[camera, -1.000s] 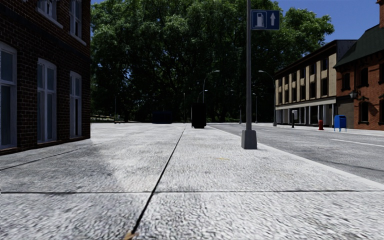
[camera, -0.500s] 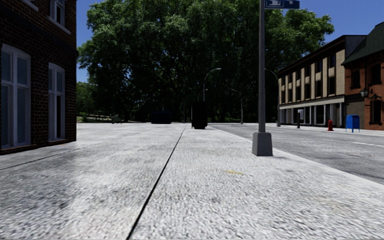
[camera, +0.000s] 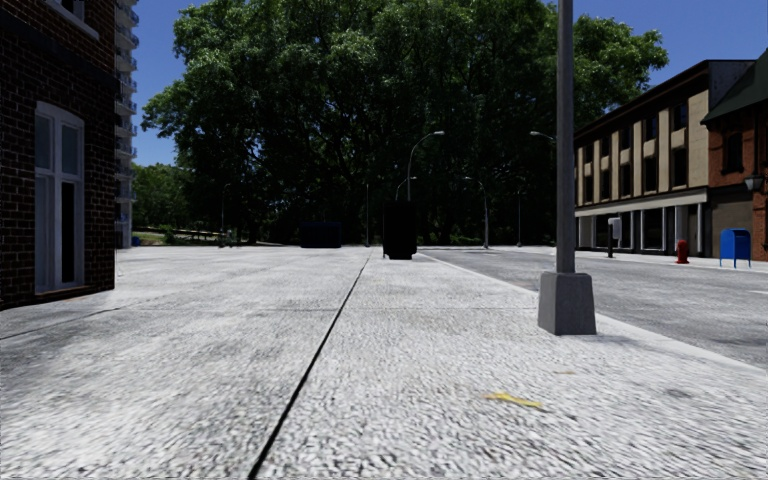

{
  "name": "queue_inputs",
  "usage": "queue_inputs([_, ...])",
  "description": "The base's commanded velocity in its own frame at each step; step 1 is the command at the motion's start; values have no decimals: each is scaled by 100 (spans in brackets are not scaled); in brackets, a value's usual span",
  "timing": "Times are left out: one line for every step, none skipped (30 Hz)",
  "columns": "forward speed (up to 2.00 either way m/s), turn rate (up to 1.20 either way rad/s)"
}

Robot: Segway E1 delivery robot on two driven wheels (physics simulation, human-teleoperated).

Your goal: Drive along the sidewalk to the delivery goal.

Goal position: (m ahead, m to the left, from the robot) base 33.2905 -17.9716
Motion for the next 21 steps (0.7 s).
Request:
queue_inputs([200,0])
queue_inputs([200,0])
queue_inputs([200,0])
queue_inputs([200,0])
queue_inputs([200,0])
queue_inputs([200,0])
queue_inputs([200,0])
queue_inputs([200,0])
queue_inputs([200,0])
queue_inputs([200,0])
queue_inputs([200,0])
queue_inputs([200,0])
queue_inputs([200,0])
queue_inputs([200,0])
queue_inputs([200,0])
queue_inputs([200,0])
queue_inputs([200,0])
queue_inputs([200,0])
queue_inputs([200,0])
queue_inputs([200,0])
queue_inputs([200,0])
